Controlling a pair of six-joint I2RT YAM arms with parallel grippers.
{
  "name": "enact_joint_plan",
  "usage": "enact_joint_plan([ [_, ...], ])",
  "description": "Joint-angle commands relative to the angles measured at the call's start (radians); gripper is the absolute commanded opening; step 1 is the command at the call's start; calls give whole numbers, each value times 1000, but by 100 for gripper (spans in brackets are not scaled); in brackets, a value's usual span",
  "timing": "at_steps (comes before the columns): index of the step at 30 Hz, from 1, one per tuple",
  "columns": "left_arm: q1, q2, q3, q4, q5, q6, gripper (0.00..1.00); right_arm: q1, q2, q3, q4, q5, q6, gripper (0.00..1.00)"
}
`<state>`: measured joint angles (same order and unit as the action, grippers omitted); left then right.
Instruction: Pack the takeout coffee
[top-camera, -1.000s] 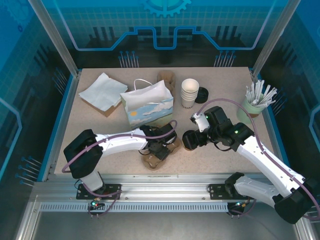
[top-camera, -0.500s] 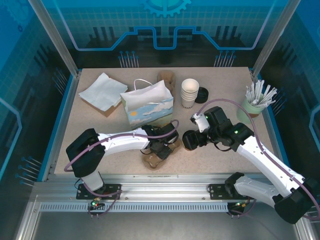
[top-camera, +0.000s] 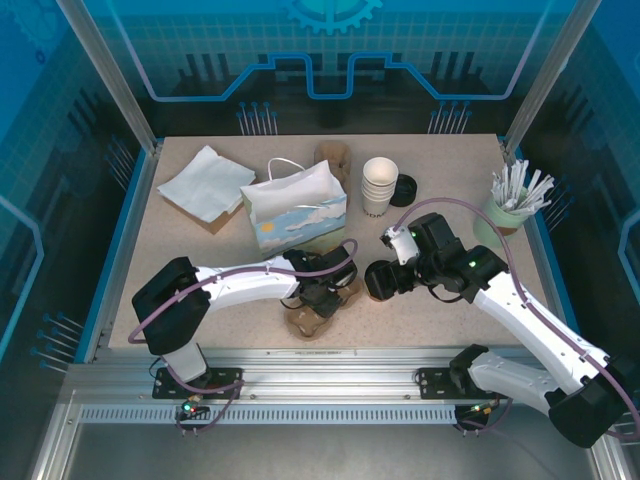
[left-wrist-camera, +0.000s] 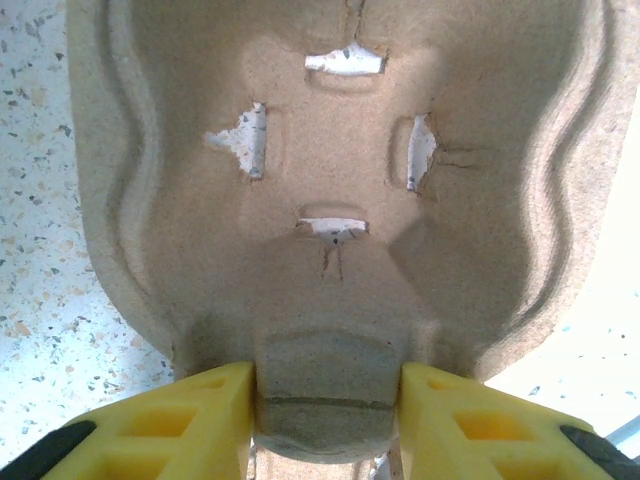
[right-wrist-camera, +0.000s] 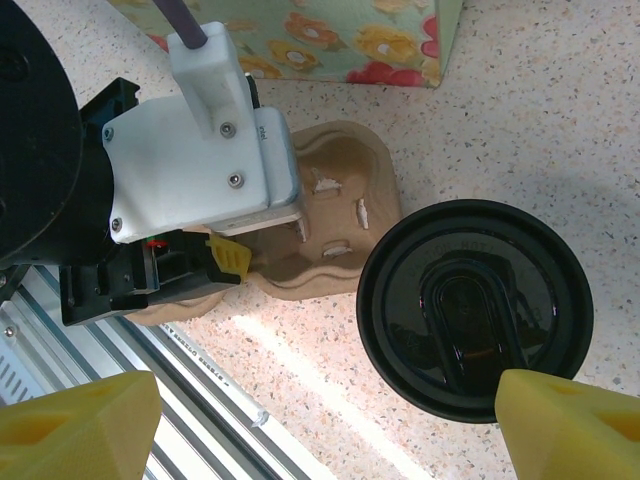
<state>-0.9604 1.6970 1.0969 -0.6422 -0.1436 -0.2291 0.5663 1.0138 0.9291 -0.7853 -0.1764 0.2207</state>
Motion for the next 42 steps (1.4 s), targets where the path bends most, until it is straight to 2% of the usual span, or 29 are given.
enact_joint_plan([
  [1,-10,-20,-18,-12,-14,-9,39,-14,-20,2,-9,-7,3,88],
  [8,-6,-97,-39,-11,-28,22,37,-16,-30,35,-14,-3,5,88],
  [14,5,-229,-54,-34,-29,82,35,-28,-59,104,-16,21,8,88],
  [17,6,-323,-53,-40,-5,133,35,-49,-72,153,-11,38,11,88],
  [21,6,-440,-17,-31,98,202,33,-113,-76,237,-9,67,28,88],
  [27,8,-488,164,-39,198,281,33,-273,-93,327,39,50,82,87],
  [33,29,-423,470,-106,226,349,32,-294,-55,355,30,57,75,87],
  [38,102,-388,660,-113,275,381,32,-298,-34,353,41,43,72,87],
  [42,217,-382,742,-114,276,424,32,-298,-16,351,66,-8,71,87],
])
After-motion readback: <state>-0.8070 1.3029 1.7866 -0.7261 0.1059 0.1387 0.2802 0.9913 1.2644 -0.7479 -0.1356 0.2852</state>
